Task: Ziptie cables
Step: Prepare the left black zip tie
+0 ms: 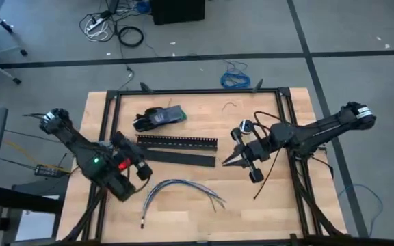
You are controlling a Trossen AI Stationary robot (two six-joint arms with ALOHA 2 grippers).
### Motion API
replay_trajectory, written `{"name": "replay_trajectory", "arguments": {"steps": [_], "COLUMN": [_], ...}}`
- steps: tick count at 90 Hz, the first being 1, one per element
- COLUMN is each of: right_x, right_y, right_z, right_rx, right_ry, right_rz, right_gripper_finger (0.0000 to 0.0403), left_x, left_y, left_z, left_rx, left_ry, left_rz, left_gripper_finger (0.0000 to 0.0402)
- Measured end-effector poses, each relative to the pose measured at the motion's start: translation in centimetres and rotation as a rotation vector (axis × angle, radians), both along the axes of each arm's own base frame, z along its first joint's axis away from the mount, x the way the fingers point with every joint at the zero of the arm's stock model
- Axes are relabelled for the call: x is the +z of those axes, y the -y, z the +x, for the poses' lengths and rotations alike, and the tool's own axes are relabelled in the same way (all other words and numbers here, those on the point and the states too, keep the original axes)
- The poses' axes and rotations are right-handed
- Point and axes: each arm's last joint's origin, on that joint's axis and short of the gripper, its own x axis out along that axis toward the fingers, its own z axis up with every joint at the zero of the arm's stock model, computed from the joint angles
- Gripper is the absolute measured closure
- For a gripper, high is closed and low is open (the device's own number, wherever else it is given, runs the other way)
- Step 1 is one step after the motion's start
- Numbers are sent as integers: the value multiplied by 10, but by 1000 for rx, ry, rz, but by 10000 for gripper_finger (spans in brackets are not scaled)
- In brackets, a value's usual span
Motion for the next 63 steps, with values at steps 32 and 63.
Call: {"name": "replay_trajectory", "arguments": {"steps": [32,63], "right_x": [-37,-62], "right_y": [-18,-49], "right_z": [31,65], "right_rx": [-146,-421], "right_ry": [-61,34], "right_rz": [-171,-454], "right_gripper_finger": [380,380], "left_x": [14,22], "left_y": [5,-12], "left_z": [48,78], "left_rx": [-244,-331], "left_ry": [266,359], "left_rz": [-334,-435], "left_gripper_finger": [401,401]}}
